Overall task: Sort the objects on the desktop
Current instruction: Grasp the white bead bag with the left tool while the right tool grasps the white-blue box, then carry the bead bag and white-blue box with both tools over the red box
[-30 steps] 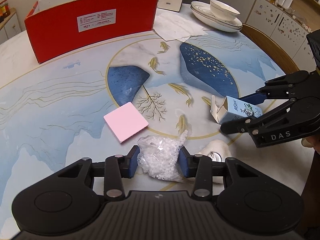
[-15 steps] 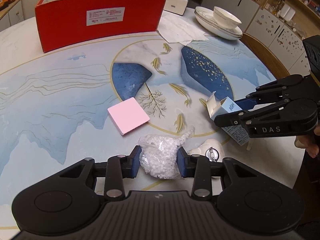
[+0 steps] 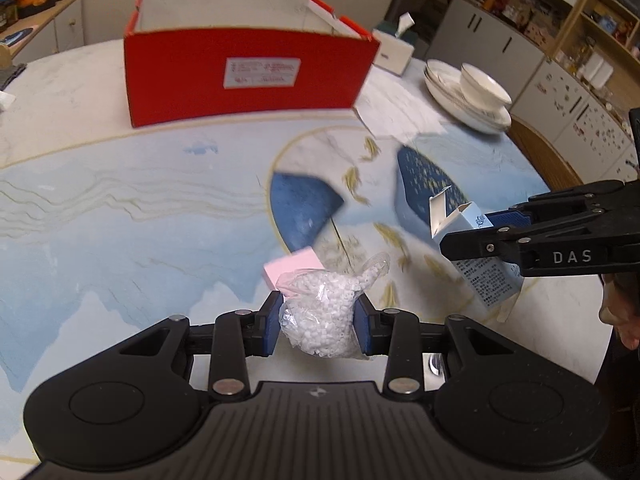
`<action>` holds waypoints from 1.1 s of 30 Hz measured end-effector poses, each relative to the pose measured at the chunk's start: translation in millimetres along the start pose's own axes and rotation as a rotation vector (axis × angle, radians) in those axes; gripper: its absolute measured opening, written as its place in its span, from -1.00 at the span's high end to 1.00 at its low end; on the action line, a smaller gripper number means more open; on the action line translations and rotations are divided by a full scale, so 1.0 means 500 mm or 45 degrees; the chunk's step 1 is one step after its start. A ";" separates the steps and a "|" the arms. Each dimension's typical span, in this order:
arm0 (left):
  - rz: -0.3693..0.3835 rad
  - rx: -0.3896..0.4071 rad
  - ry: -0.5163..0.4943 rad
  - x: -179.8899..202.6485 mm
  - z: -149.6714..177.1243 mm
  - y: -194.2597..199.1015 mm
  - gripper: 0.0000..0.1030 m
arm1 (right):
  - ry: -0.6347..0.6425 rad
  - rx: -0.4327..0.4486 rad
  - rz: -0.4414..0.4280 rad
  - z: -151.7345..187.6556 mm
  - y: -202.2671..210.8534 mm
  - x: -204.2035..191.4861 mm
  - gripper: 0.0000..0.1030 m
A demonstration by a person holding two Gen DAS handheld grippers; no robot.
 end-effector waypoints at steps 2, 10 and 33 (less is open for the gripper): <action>-0.004 0.020 0.015 -0.006 -0.016 0.005 0.31 | 0.005 0.019 -0.007 -0.019 0.006 -0.003 0.46; -0.023 0.113 0.076 -0.030 -0.093 0.021 0.31 | 0.036 0.111 -0.027 -0.100 0.029 -0.015 0.46; -0.096 0.342 0.068 -0.072 -0.320 0.055 0.31 | 0.140 0.326 -0.015 -0.328 0.052 -0.010 0.46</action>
Point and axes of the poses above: each gripper's, at about its wrist camera, not at the fingertips, and y roughly against the way its jaws point, x to its right, z to its underside, the point moved 4 cm from there along -y, roughly the way its jaws point, and after that the axes turned 7 degrees about -z, right-handed, at the moved point
